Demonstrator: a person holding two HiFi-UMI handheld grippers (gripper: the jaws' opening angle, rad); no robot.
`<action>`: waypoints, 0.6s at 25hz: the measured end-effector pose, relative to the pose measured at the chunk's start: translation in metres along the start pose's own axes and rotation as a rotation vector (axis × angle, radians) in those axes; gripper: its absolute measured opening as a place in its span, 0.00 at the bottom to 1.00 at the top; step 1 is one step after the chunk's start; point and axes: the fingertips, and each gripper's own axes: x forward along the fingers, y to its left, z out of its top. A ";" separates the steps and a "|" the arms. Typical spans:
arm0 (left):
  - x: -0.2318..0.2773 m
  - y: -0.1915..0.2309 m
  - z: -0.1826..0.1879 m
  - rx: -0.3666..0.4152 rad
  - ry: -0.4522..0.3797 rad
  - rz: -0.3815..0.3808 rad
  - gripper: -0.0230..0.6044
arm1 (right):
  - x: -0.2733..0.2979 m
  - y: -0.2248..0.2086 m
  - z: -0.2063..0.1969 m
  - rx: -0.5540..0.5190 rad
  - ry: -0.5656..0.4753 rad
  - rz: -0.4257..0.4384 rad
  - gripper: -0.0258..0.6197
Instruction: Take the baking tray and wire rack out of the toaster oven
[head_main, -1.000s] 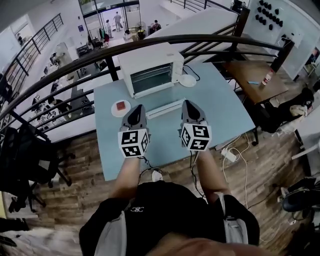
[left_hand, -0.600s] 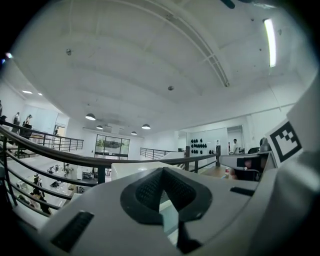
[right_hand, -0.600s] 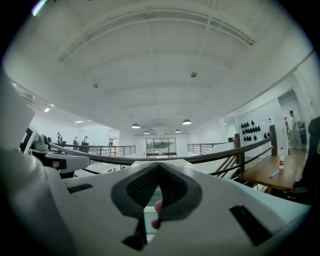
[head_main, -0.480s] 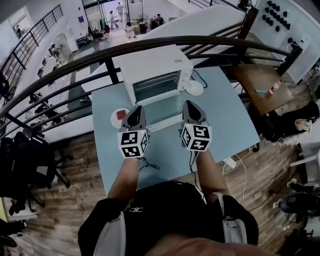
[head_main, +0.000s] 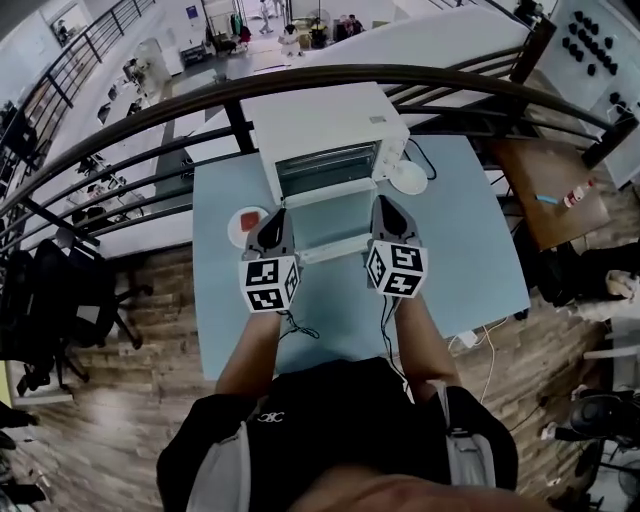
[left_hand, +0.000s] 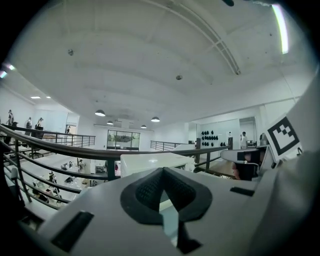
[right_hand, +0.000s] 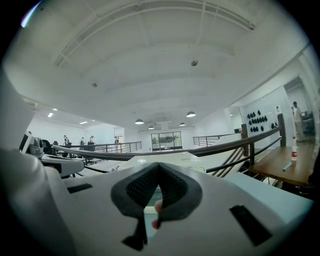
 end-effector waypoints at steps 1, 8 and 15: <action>0.005 -0.002 -0.001 0.000 0.006 0.014 0.05 | 0.005 -0.005 0.001 -0.002 0.001 0.009 0.04; 0.040 -0.005 -0.010 -0.012 0.029 0.102 0.05 | 0.047 -0.033 -0.010 -0.013 0.038 0.080 0.04; 0.083 0.002 -0.031 -0.028 0.073 0.187 0.05 | 0.094 -0.053 -0.032 -0.035 0.092 0.153 0.04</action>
